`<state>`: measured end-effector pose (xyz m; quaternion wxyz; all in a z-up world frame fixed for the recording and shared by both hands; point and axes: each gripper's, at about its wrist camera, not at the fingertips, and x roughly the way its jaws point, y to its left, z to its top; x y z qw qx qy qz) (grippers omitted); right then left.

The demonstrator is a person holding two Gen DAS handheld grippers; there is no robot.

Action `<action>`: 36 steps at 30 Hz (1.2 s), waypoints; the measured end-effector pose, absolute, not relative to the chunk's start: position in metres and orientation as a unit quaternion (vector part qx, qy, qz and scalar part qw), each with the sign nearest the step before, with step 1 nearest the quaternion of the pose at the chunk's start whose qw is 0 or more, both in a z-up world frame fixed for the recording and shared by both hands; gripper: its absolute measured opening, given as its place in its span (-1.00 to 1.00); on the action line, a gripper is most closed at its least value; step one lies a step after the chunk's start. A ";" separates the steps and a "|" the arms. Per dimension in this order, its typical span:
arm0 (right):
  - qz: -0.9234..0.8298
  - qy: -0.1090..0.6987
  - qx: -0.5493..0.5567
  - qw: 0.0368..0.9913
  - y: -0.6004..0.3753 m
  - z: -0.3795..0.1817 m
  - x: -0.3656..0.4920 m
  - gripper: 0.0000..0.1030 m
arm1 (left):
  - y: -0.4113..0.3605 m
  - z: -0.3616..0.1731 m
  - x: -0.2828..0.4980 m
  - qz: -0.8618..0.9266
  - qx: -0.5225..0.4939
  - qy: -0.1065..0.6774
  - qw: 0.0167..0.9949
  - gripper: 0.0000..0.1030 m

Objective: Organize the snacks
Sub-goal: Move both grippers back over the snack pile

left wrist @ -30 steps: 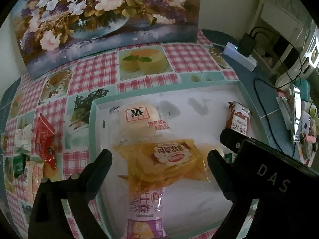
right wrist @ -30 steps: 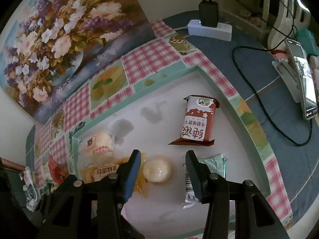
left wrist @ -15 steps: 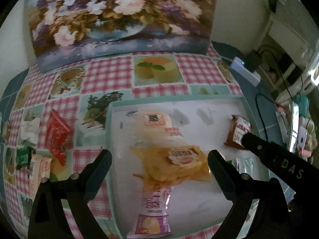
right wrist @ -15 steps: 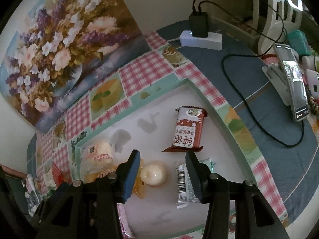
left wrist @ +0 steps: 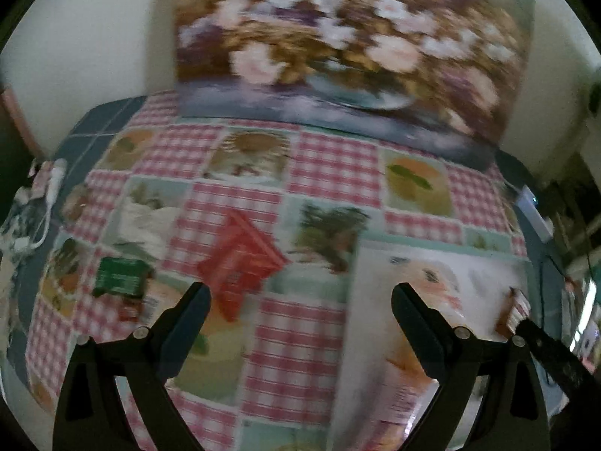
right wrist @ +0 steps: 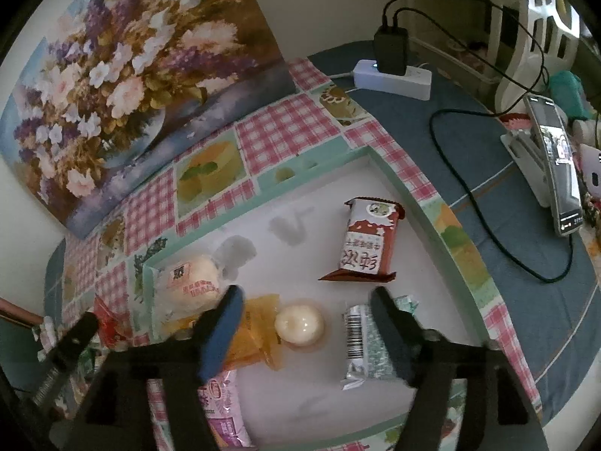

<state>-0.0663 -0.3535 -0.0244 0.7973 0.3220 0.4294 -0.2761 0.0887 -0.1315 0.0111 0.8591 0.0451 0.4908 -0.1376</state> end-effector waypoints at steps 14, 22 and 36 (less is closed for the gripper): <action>-0.234 0.383 0.315 0.836 -0.324 -0.013 -0.054 1.00 | -0.069 0.018 0.112 -0.091 -0.008 0.483 0.871 0.88; -0.220 0.397 0.316 0.833 -0.313 -0.024 -0.044 1.00 | -0.031 0.020 0.126 -0.075 -0.051 0.474 0.876 0.88; -0.209 0.384 0.285 0.853 -0.276 -0.017 -0.018 1.00 | 0.061 0.012 0.156 -0.014 -0.088 0.460 0.883 0.88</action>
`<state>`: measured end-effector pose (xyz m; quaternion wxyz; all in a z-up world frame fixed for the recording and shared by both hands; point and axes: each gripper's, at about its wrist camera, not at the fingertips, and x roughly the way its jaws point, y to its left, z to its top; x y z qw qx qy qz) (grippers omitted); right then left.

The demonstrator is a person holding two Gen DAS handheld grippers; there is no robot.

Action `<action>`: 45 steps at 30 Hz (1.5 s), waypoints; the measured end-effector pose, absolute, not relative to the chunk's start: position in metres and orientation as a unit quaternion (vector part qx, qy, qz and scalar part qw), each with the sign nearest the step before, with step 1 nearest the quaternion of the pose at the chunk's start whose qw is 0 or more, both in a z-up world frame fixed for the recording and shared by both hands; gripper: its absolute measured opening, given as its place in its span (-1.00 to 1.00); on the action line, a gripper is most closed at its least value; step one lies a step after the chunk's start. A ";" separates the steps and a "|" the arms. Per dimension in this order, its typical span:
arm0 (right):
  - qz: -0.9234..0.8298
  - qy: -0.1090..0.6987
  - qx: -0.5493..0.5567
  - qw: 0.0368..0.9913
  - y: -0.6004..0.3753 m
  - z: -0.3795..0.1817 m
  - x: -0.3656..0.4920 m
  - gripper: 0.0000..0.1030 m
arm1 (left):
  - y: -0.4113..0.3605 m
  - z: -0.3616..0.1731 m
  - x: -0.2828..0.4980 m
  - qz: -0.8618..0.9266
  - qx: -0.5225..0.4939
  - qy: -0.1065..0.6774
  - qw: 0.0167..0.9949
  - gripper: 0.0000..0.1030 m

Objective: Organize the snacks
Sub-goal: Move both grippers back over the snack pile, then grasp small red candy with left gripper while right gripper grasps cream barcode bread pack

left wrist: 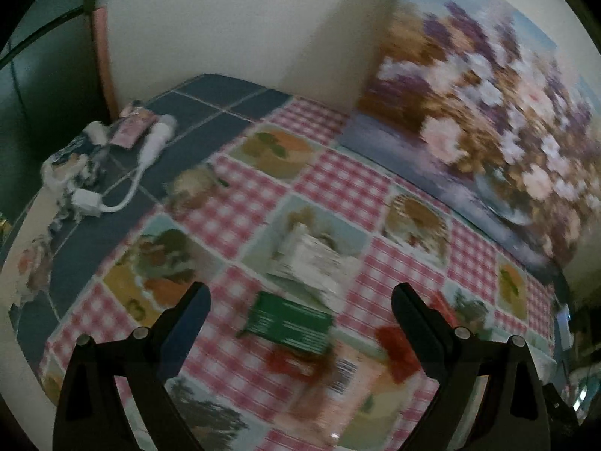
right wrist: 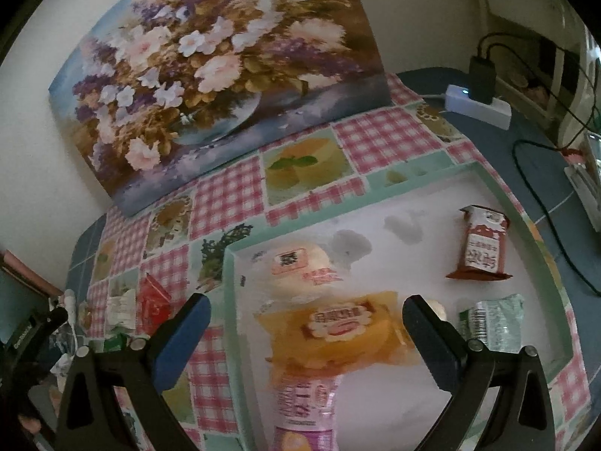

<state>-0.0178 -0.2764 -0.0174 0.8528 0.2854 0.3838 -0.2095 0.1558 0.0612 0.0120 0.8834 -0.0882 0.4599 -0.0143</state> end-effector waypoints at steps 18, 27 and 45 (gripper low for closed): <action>-0.160 0.426 0.251 0.854 -0.191 -0.030 0.041 1.00 | 0.147 -0.030 0.170 0.041 -0.114 0.494 0.861 0.88; -0.126 0.475 0.213 0.844 -0.134 -0.053 0.069 1.00 | 0.133 -0.058 0.175 0.033 -0.076 0.549 0.832 0.88; -0.075 0.519 0.157 0.837 -0.070 -0.078 0.094 1.00 | 0.127 -0.071 0.178 0.043 -0.063 0.571 0.817 0.88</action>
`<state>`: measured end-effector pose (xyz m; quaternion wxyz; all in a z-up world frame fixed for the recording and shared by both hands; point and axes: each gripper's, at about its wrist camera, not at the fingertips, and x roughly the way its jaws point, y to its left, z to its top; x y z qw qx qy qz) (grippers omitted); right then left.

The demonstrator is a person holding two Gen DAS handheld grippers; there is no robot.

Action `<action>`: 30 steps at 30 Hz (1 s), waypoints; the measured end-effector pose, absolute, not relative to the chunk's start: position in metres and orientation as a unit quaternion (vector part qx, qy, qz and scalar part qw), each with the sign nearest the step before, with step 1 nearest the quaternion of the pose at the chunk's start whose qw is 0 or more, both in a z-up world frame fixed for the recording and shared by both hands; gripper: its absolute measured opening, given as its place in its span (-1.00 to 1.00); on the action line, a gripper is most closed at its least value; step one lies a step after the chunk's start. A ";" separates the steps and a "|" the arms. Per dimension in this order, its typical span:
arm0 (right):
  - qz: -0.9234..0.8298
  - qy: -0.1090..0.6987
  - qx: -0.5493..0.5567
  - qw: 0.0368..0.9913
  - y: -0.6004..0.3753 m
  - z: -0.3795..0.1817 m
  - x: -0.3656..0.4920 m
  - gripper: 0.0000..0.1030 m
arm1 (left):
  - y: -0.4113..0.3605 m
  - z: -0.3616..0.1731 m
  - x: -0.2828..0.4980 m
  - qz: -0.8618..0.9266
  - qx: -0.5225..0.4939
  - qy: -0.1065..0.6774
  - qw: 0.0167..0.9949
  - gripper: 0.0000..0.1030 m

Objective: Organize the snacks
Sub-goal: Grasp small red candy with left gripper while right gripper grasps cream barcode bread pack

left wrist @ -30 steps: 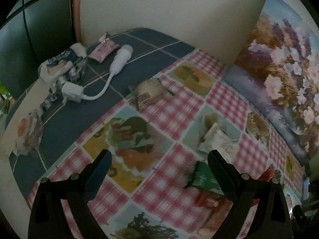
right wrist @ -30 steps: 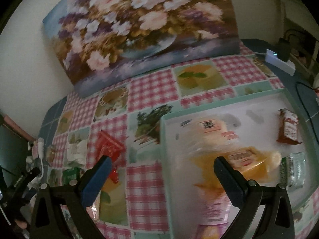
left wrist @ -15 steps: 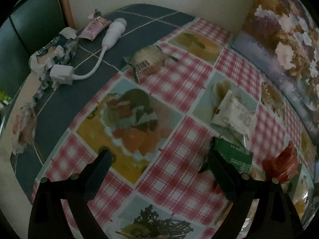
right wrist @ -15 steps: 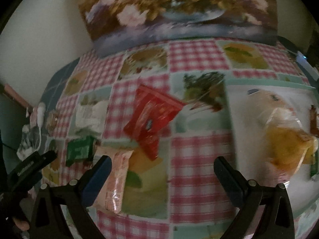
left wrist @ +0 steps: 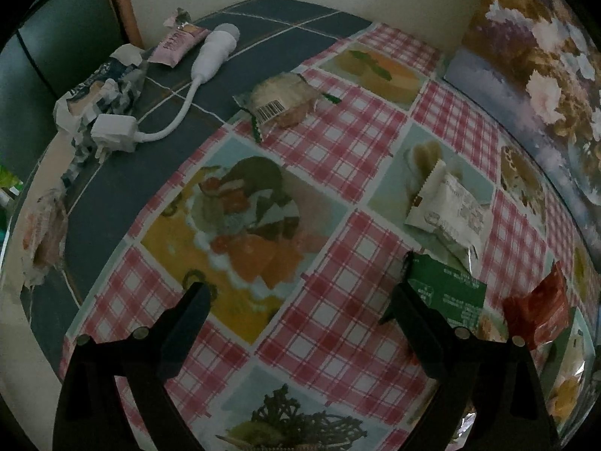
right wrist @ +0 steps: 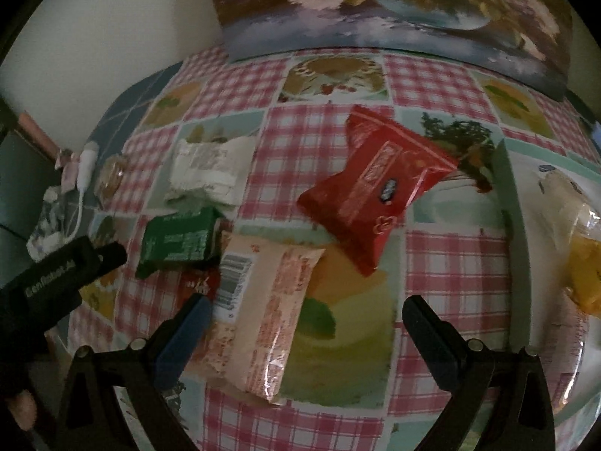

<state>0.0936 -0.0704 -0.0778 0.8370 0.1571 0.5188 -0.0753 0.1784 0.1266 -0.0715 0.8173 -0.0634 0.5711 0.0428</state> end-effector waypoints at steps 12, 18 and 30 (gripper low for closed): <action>-0.088 0.533 0.144 0.829 -0.076 -0.087 0.094 1.00 | 0.111 -0.077 0.171 -0.002 -0.074 0.587 0.806 0.88; -0.094 0.536 0.150 0.825 -0.089 -0.088 0.091 1.00 | 0.096 -0.073 0.170 -0.027 -0.067 0.586 0.807 0.88; -0.092 0.537 0.150 0.825 -0.110 -0.088 0.086 0.90 | 0.058 -0.083 0.167 -0.067 -0.028 0.602 0.795 0.88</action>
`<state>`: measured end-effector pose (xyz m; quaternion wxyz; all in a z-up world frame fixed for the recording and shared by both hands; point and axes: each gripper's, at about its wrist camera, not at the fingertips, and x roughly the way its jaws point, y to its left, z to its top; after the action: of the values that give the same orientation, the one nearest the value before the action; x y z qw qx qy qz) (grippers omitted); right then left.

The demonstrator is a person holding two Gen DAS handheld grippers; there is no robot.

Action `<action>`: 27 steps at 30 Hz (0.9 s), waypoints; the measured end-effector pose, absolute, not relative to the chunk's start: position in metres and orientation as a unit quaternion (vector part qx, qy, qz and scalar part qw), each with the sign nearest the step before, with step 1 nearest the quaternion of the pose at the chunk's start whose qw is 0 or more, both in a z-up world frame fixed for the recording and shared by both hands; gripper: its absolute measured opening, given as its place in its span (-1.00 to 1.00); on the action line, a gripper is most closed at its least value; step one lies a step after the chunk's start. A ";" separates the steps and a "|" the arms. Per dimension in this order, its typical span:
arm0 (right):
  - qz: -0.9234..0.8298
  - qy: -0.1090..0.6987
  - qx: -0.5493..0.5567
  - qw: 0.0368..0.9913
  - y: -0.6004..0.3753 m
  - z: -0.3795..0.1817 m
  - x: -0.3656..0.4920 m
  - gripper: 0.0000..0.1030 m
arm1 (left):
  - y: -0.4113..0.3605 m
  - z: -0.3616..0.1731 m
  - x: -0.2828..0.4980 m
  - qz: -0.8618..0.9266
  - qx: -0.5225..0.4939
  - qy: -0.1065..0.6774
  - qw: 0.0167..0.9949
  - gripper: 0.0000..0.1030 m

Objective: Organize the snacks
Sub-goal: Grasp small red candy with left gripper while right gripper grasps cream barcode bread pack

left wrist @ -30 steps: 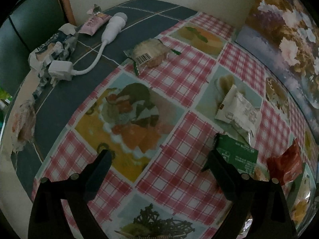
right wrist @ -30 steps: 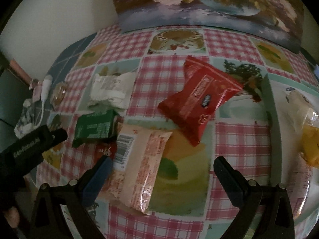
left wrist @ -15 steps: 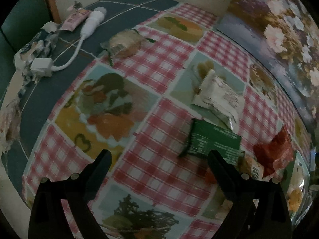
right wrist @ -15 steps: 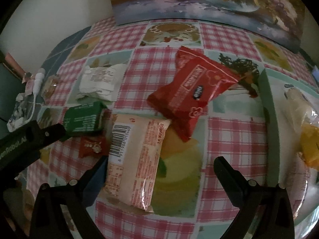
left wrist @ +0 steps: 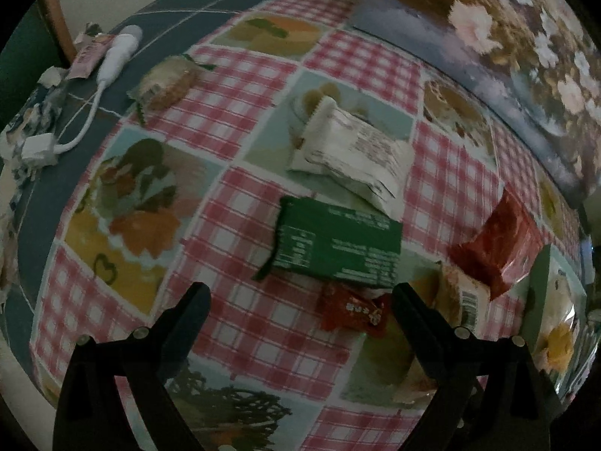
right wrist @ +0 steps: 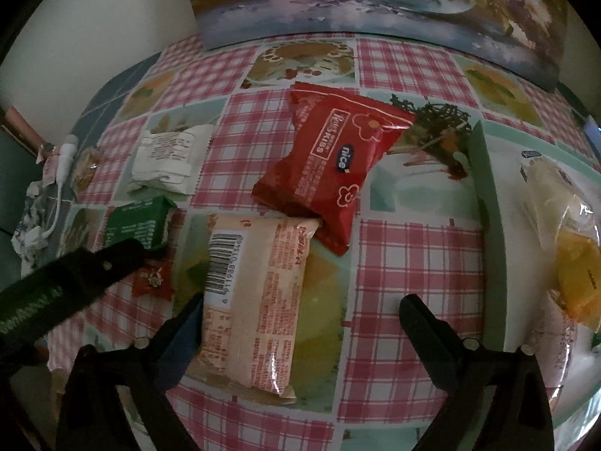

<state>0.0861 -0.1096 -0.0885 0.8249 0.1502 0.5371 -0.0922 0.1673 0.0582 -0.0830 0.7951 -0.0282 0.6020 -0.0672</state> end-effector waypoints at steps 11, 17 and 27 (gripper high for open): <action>-0.097 0.542 0.143 0.823 -0.117 -0.088 0.076 0.78 | 0.033 -0.093 0.168 -0.081 0.004 0.611 0.787 0.64; -0.098 0.539 0.137 0.825 -0.115 -0.088 0.077 0.64 | 0.018 -0.090 0.168 -0.087 0.022 0.605 0.791 0.12; -0.081 0.531 0.139 0.832 -0.112 -0.084 0.077 -0.07 | 0.018 -0.084 0.164 -0.099 0.018 0.605 0.790 -0.41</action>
<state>0.0772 -0.1123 -0.0836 0.8320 0.1392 0.5309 -0.0807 0.1644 0.0175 -0.0843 0.7896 0.0176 0.6054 -0.0988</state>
